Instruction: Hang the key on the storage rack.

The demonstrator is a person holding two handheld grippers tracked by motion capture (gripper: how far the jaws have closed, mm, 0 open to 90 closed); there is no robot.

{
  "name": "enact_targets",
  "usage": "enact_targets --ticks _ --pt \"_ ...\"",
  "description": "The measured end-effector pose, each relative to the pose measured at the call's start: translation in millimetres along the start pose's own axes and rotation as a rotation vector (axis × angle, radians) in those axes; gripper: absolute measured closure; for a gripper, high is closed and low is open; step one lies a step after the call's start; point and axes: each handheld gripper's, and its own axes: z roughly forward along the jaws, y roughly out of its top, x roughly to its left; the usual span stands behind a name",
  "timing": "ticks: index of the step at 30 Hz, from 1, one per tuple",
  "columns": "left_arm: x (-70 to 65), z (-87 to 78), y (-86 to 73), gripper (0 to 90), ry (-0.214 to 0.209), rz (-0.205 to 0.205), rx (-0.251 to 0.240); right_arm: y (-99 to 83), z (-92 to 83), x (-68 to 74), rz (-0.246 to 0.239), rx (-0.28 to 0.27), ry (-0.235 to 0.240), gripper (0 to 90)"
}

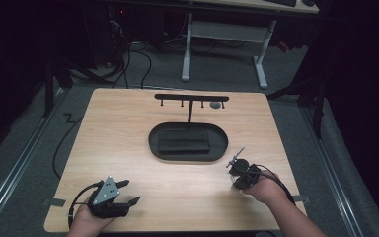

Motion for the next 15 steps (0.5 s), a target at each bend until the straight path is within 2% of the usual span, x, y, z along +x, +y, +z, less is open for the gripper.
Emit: enact_targets --ticks 7,15 --pt "-0.8 0.2 -0.1 33.0 0.001 0.004 0.000 0.0 -4.6 1.0 -0.029 0.012 -0.020 86.7" --pt "-0.6 0.2 -0.8 33.1 -0.003 0.002 0.001 -3.8 -34.5 -3.9 -0.041 -0.012 -0.052 86.9"
